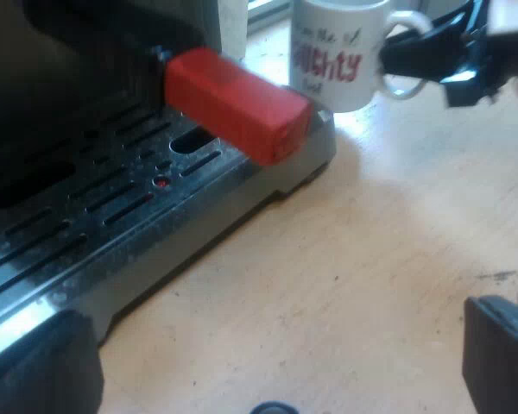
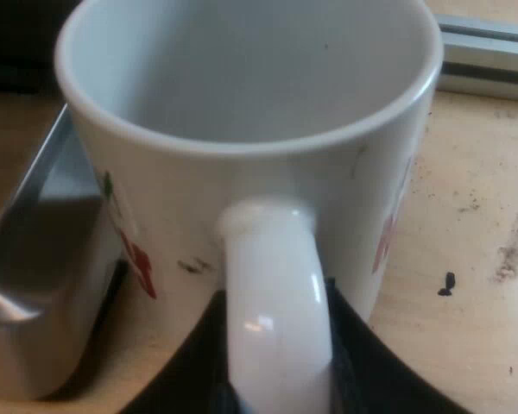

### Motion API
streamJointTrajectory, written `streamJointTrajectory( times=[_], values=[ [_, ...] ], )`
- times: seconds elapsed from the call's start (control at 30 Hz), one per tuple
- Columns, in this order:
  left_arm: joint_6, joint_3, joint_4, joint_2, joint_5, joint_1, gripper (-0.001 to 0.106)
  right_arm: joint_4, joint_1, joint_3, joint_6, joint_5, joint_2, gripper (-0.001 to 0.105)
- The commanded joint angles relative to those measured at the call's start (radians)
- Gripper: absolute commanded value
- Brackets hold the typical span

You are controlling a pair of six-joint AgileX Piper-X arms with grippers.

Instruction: Place mug into machine

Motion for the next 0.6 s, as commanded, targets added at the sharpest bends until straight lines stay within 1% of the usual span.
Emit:
streamJointTrajectory(
  times=[0.03, 0.07, 0.13, 0.2, 0.27, 0.3, 0.5, 0.6],
  values=[
    [-0.003, 0.016, -0.049, -0.001, 0.005, -0.004, 0.087, 0.064, 0.024, -0.009, -0.014, 0.038, -0.109, 0.0],
    [-0.003, 0.025, -0.066, -0.001, 0.004, -0.004, 0.087, 0.134, 0.043, -0.009, -0.014, 0.058, -0.179, 0.0],
    [-0.003, 0.037, -0.096, -0.001, -0.007, -0.004, 0.087, 0.196, 0.06, -0.009, -0.014, 0.058, -0.241, 0.0],
    [-0.003, 0.05, -0.125, 0.0, -0.036, -0.004, 0.087, 0.246, 0.079, -0.009, -0.014, 0.058, -0.301, 0.0],
    [-0.003, 0.063, -0.156, 0.0, -0.087, -0.004, 0.087, 0.283, 0.096, -0.009, -0.014, 0.058, -0.344, 0.0],
    [-0.003, 0.08, -0.199, 0.0, -0.14, -0.004, 0.087, 0.343, 0.127, -0.009, -0.011, 0.058, -0.42, 0.0],
    [-0.003, 0.11, -0.268, 0.0, -0.148, -0.004, 0.087, 0.466, 0.216, -0.019, -0.005, 0.06, -0.565, 0.0],
    [-0.003, 0.118, -0.293, 0.007, -0.148, -0.004, 0.087, 0.497, 0.268, -0.037, 0.026, 0.06, -0.605, 0.0]
  ],
)
